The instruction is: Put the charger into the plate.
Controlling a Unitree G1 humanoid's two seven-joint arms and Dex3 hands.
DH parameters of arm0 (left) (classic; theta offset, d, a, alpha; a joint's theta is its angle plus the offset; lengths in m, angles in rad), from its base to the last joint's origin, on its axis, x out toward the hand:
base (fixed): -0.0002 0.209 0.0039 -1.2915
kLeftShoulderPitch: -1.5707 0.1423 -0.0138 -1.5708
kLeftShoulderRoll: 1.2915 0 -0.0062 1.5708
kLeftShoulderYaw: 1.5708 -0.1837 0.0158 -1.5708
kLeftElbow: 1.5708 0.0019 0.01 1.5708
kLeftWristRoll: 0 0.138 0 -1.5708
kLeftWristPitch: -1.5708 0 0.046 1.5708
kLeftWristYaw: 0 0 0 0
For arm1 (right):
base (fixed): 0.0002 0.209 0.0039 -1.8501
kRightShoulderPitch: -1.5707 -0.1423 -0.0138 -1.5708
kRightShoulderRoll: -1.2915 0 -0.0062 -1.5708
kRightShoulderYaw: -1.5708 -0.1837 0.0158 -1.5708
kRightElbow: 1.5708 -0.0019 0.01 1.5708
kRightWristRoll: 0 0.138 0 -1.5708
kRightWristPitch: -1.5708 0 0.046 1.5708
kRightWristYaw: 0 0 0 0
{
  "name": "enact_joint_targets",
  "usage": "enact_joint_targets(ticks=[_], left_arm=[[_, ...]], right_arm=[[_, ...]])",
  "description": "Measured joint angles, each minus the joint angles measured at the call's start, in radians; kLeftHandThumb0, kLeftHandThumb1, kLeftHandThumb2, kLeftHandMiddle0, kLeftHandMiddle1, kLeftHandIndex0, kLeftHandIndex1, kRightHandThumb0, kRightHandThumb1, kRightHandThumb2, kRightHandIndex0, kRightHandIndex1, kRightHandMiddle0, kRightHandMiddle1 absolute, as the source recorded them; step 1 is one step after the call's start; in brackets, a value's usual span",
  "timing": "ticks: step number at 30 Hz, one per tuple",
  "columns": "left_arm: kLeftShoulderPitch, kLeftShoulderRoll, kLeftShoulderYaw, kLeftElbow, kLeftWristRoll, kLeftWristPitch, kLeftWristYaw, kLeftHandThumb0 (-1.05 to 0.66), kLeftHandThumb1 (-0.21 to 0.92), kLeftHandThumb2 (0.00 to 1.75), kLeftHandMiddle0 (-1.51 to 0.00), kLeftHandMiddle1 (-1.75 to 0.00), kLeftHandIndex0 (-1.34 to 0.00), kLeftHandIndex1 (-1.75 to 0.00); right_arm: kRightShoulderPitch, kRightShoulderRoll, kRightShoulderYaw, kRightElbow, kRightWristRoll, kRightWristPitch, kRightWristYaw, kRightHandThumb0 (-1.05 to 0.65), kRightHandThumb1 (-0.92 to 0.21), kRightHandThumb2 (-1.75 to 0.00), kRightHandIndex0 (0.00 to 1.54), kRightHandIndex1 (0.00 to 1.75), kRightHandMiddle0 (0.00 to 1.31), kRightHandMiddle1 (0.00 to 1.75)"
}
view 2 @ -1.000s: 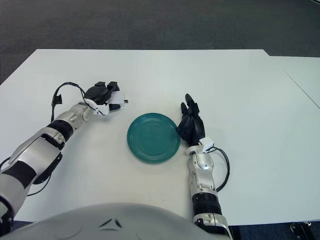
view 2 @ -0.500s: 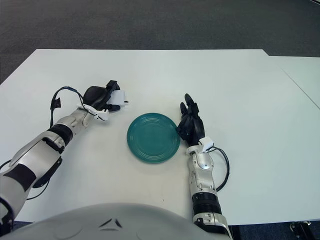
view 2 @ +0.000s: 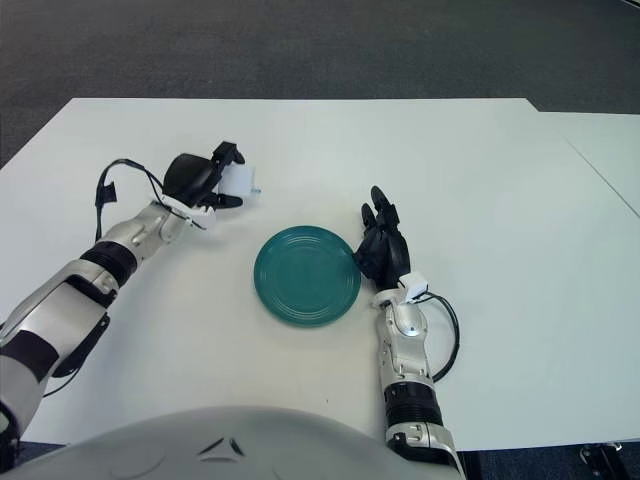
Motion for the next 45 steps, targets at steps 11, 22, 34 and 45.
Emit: enact_joint_targets(ticks=[11, 22, 34, 45], left_arm=[[0.125, 0.014, 0.075, -0.457, -0.054, 0.025, -0.151, -0.39, 0.63, 0.89, -1.26, -1.75, -1.03, -1.75], [0.206, 0.038, 0.071, -0.799, -0.189, -0.023, -0.549, -0.39, 0.64, 0.9, -1.22, -1.75, -0.99, -1.75], [0.205, 0.002, 0.013, -0.822, -0.165, -0.024, -0.795, -0.41, 0.69, 0.85, -1.25, -1.75, -1.0, -1.75], [0.23, -0.043, -0.053, -0.732, -0.049, -0.045, -0.797, -0.45, 0.8, 0.73, -1.27, -1.75, -1.01, -1.75]], right_arm=[[-0.002, 0.0, 0.0, -0.001, 0.0, 0.0, 0.004, -0.88, -0.92, -1.03, 0.16, 0.0, 0.0, 0.3], [0.004, 0.009, -0.001, 0.017, 0.009, 0.018, 0.017, -0.88, -0.92, -1.03, 0.15, 0.0, 0.0, 0.29], [0.008, 0.015, -0.002, 0.011, 0.025, 0.009, 0.016, -0.87, -0.92, -1.03, 0.13, 0.0, 0.0, 0.25], [0.024, 0.018, -0.001, -0.004, -0.012, -0.003, -0.036, -0.88, -0.92, -1.05, 0.08, 0.0, 0.0, 0.17]])
